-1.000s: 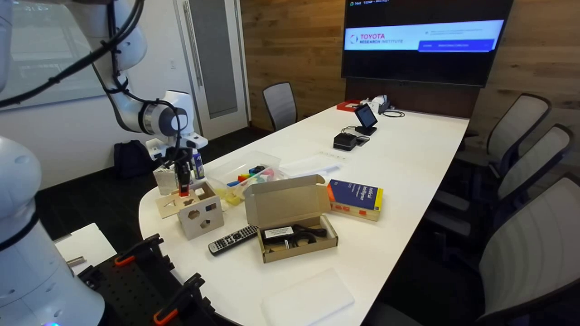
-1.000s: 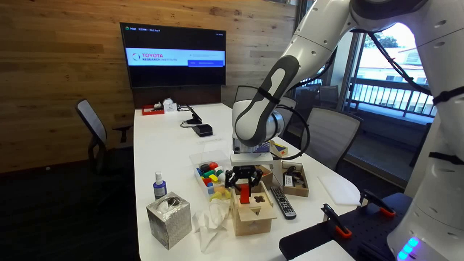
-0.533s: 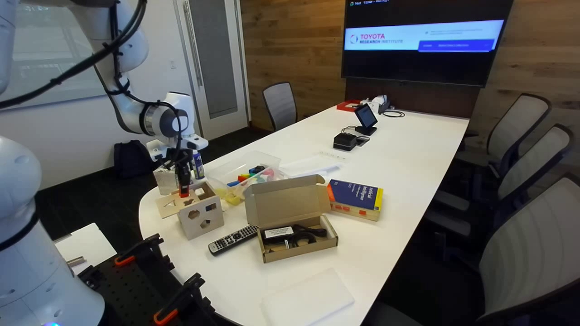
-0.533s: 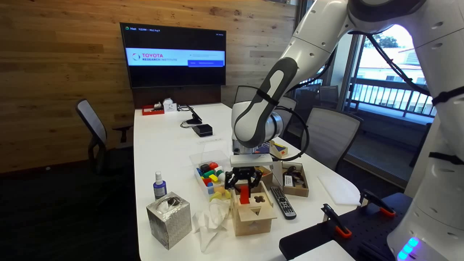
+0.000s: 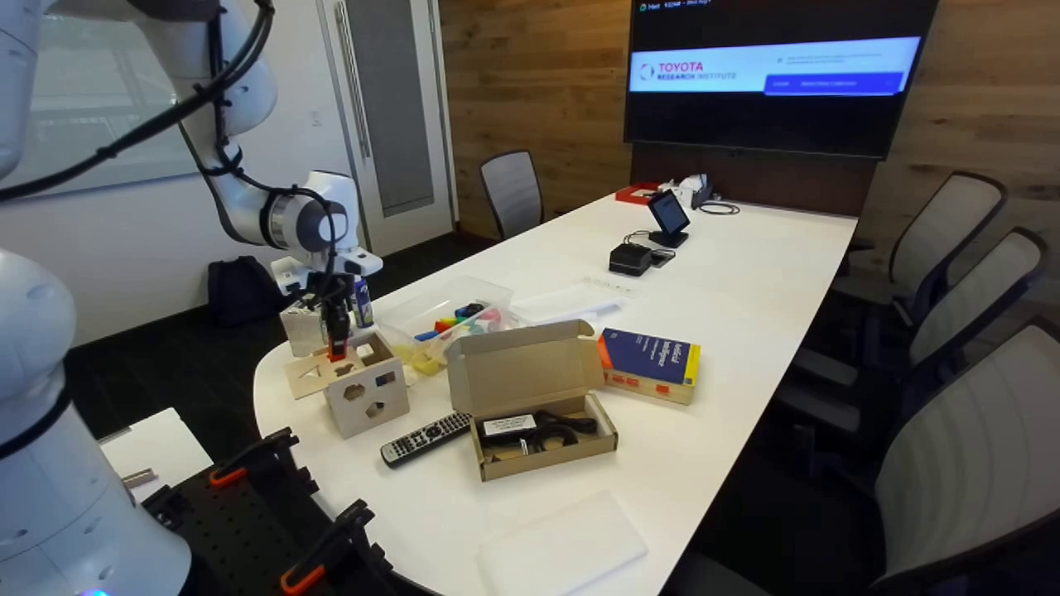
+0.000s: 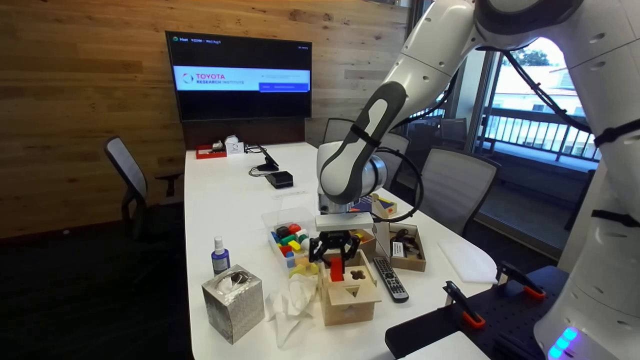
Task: Through the square hole, put the orange block inside the cube-shaped object
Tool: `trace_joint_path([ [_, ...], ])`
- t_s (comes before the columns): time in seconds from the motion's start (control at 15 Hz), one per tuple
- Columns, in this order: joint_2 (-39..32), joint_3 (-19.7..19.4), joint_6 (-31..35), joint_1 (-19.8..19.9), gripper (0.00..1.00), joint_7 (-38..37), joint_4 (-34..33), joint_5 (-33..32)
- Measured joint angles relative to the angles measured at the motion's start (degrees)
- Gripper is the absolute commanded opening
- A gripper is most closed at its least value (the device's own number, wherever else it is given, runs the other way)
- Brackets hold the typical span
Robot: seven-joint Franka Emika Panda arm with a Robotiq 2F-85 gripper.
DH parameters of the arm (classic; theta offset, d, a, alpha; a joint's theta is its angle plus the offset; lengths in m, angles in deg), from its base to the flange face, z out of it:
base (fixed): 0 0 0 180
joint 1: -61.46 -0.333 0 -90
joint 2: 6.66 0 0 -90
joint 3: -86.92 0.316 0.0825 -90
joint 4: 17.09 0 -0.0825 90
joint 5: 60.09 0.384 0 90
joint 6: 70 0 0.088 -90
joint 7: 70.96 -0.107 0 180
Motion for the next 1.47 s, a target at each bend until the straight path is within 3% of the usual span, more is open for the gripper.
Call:
trace_joint_path([
  [0.13, -0.2, 0.0, -0.2, 0.0, 0.7, 0.0, -0.3, 0.0],
  [0.4, -0.2, -0.2, -0.3, 0.0, 0.99, 0.0, -0.6, 0.0],
  [1.07, 3.6, -0.2, -0.3, 1.2, 1.0, 0.4, 0.8, 0.1],
  [1.47, 14.2, 0.7, -2.4, 6.8, 1.0, 10.2, 5.6, 2.7],
])
